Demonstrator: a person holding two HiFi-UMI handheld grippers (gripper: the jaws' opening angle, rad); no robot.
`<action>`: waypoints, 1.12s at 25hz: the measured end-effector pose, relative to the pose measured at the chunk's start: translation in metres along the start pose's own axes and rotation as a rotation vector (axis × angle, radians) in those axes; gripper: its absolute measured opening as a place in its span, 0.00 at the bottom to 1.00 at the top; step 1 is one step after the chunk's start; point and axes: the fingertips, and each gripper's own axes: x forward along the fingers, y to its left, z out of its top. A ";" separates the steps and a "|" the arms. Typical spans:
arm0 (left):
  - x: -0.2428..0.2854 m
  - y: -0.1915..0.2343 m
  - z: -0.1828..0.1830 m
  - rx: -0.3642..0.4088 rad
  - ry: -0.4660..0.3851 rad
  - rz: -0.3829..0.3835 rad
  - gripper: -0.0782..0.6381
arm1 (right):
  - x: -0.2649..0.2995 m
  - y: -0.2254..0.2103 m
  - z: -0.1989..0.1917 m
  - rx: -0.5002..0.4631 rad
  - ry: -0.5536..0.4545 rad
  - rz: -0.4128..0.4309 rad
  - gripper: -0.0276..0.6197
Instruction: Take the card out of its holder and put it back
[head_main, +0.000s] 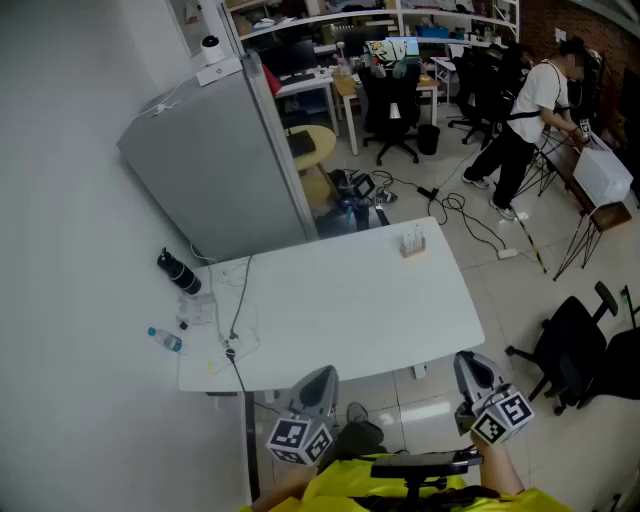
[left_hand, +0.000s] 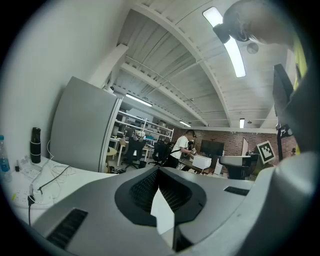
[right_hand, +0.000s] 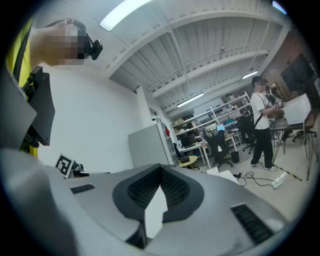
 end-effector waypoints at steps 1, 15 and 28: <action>0.008 0.009 0.006 -0.003 -0.001 0.001 0.11 | 0.014 0.001 0.007 -0.003 -0.003 0.006 0.05; 0.115 0.080 0.063 0.083 0.002 -0.092 0.11 | 0.141 -0.044 0.053 -0.027 -0.045 -0.065 0.05; 0.245 0.045 0.043 0.064 0.005 0.092 0.11 | 0.195 -0.204 0.079 -0.113 0.027 0.088 0.11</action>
